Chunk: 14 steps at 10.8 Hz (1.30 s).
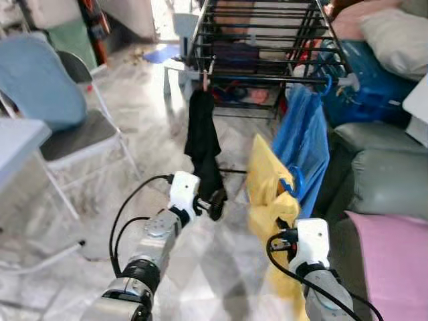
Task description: Hang hanger
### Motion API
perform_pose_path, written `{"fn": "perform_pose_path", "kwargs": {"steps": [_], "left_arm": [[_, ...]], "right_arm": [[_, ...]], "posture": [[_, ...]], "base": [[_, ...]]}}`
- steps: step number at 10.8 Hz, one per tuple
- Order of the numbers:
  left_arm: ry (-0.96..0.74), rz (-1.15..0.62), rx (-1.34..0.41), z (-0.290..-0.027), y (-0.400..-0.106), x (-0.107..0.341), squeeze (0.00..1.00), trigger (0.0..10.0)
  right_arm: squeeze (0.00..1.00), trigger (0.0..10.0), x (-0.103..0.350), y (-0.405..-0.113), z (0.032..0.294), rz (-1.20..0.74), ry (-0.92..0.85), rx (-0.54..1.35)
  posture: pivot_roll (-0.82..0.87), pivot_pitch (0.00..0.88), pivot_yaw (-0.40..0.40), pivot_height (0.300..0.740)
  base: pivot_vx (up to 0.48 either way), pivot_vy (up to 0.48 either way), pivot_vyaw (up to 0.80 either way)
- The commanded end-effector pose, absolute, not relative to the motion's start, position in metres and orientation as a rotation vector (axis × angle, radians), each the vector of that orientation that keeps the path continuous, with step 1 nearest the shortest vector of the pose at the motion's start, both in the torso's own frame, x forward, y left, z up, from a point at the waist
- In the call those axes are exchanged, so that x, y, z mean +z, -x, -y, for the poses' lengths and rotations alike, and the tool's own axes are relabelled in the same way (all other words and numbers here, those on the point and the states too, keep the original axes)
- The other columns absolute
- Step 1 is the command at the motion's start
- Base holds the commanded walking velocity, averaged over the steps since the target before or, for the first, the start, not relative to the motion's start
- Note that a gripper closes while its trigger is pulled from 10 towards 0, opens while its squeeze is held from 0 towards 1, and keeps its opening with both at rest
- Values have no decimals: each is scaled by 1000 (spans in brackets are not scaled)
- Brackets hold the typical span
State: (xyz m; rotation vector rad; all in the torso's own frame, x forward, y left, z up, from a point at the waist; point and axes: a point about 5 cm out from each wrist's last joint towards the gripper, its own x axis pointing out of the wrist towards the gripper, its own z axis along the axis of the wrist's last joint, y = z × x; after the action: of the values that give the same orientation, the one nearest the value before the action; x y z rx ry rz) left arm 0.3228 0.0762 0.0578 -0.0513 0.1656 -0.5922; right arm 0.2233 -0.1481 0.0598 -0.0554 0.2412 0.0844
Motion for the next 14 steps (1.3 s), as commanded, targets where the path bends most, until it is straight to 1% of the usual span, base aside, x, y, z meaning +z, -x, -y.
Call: {"fn": "perform_pose_path", "kwargs": {"steps": [1, 2, 3, 9, 11, 13, 14], "left_arm": [[60, -157, -636, -67, -321, 59, 0, 10000], [54, -161, -647, -67, -320, 58, 0, 10000], [72, -161, -656, -68, -319, 58, 0, 10000], [94, -158, -685, -67, -317, 58, 0, 10000], [104, -165, -677, -67, -317, 57, 0, 10000], [123, -168, -684, -66, -316, 57, 0, 10000], [124, -174, -687, -65, -316, 57, 0, 10000]], "right_arm": [[0, 10000, 65, -226, 155, -211, 73, 53], [0, 10000, 66, -227, 158, -206, 83, 21], [0, 10000, 67, -229, 159, -194, 71, 4], [0, 10000, 68, -234, 162, -189, 78, 2], [0, 10000, 73, -238, 154, -192, 105, 103], [0, 10000, 93, -254, 164, -154, 111, 51], [0, 10000, 96, -257, 169, -157, 119, 26]], "posture": [[-40, 0, 1, 740], [-39, 0, 1, 740], [-35, 0, 1, 740], [-24, 0, 7, 740], [-24, 0, 7, 740], [-25, 0, 1, 740], [-24, 0, -1, 740]], "base": [[412, 247, 0], [461, 0, 0], [480, 0, -463], [480, 0, 0], [452, 0, 0], [428, 0, 0], [428, 0, 0]]}}
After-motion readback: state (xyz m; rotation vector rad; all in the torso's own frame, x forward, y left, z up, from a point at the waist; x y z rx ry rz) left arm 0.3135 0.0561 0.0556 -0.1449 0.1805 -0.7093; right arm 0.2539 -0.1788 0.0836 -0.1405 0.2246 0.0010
